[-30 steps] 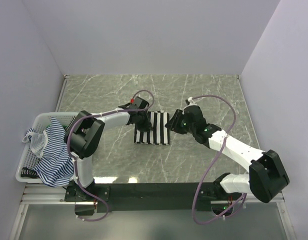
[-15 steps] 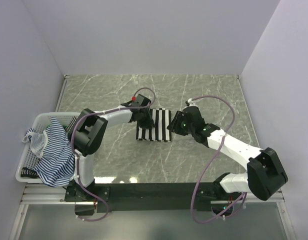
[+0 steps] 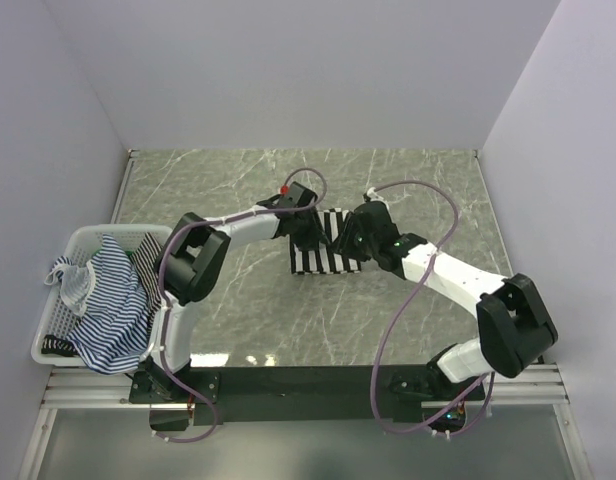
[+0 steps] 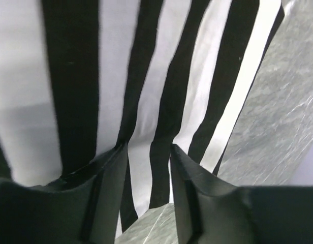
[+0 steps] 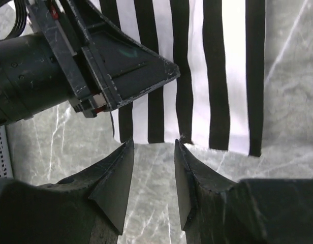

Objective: Fold and stack the tank tops
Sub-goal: Fold the tank top, then neatly place the folded tank top to the corner

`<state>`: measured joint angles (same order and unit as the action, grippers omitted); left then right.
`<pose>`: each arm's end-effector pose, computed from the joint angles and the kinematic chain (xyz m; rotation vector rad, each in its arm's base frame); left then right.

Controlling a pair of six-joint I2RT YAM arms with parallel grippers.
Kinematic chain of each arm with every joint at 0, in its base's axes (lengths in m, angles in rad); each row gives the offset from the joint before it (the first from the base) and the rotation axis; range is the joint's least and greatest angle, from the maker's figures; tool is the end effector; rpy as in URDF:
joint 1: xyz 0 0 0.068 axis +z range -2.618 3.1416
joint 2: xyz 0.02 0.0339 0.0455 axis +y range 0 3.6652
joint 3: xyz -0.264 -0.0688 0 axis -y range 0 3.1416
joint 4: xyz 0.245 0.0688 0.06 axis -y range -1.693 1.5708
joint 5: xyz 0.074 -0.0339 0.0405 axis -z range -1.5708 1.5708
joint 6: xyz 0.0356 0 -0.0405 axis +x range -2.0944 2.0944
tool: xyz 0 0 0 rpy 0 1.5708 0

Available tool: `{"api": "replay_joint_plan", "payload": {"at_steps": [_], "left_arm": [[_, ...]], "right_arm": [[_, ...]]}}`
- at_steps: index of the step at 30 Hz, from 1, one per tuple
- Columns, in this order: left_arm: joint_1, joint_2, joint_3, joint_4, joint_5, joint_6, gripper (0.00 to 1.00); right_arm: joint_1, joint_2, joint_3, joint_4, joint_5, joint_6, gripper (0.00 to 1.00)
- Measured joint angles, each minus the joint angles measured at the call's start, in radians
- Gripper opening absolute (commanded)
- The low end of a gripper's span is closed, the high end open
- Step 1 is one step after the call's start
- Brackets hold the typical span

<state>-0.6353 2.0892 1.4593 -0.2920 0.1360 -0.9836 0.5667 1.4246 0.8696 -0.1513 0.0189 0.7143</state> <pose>0.3595 -0.2710 0.1599 -0.4043 2.6528 -0.7792 0.2575 0.1630 0.2254 0.1844 2.3550 0.6334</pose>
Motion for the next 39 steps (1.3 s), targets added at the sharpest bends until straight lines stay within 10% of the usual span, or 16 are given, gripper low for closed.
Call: {"api": "replay_joint_plan", "payload": {"at_steps": [14,39], "left_arm": [[0.316,-0.431,-0.032,-0.051,-0.002,0.035,0.6],[0.38,-0.758,-0.255,-0.117,0.133,0.118,0.59]], "right_arm": [[0.046,0.383,0.379,-0.154,0.108,-0.048,0.52],[-0.038,0.804,0.924,-0.647,0.206,0.051,0.53]]}}
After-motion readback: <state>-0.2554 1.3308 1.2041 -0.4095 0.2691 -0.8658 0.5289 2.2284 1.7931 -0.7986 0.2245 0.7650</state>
